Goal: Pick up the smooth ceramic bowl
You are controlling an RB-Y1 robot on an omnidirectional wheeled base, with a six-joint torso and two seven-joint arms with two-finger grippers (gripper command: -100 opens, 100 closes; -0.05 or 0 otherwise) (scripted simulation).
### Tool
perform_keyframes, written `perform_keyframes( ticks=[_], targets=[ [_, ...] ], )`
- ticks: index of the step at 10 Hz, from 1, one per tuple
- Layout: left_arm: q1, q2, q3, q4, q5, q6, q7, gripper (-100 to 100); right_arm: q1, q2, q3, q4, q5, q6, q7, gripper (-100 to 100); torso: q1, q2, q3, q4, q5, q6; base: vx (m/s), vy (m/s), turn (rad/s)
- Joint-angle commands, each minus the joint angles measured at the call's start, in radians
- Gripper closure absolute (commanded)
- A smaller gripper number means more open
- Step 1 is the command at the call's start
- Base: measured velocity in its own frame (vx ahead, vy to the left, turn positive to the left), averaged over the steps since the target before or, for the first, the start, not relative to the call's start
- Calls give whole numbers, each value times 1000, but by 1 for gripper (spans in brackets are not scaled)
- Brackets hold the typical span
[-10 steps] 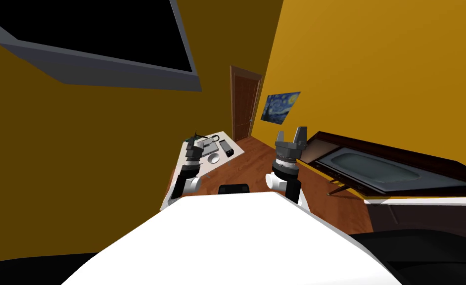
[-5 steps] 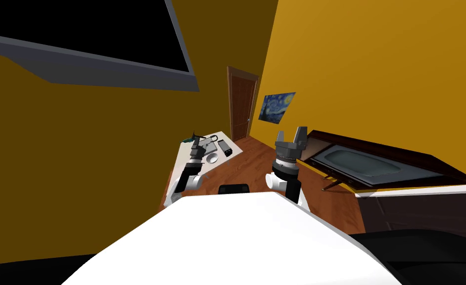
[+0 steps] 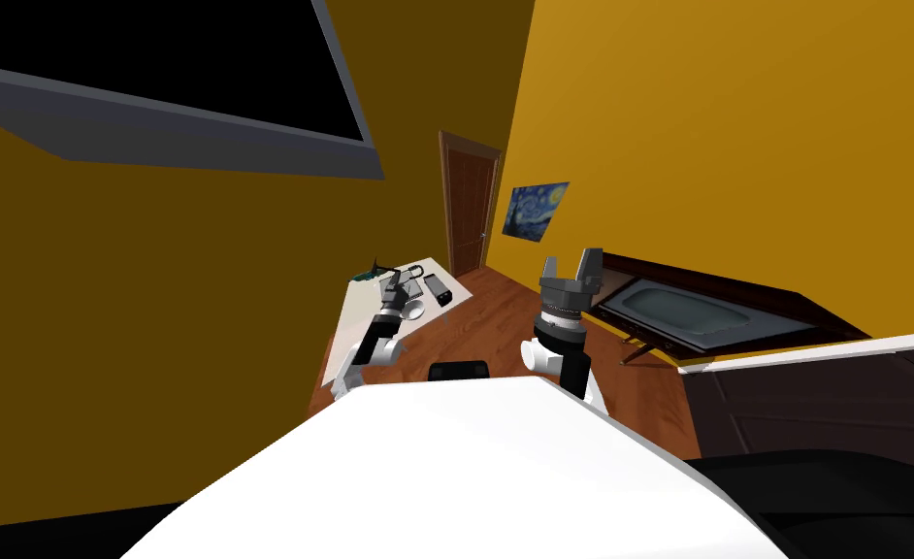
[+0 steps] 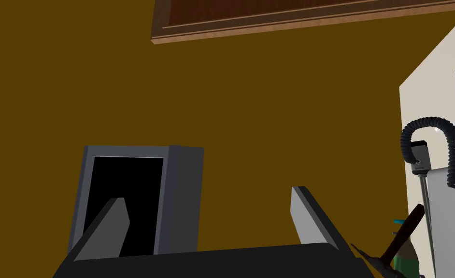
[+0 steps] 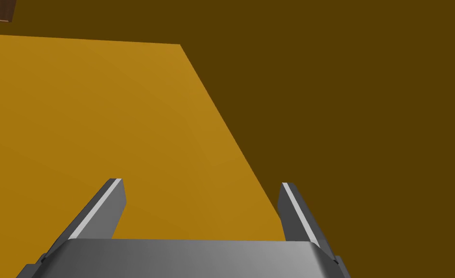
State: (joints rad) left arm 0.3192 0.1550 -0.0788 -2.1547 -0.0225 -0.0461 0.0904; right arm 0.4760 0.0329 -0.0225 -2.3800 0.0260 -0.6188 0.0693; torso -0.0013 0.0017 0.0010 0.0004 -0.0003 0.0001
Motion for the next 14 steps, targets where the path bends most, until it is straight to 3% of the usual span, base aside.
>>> perform_keyframes(
  ticks=[1, 14],
  targets=[
    [-5, 5, 2, 4, 1, 37, 2, -100, 0, 0, 0, 0, 0, 0, 0, 0, 0, 0, 0, 0, 0, 0, -29, -18, -43],
    [-157, -5, 6, 184, -12, 379, -16, -100, 0, 0, 0, 0, 0, 0, 0, 0, 1, -1, -1, 0, 0, -1, -17, -11, -45]
  ],
)
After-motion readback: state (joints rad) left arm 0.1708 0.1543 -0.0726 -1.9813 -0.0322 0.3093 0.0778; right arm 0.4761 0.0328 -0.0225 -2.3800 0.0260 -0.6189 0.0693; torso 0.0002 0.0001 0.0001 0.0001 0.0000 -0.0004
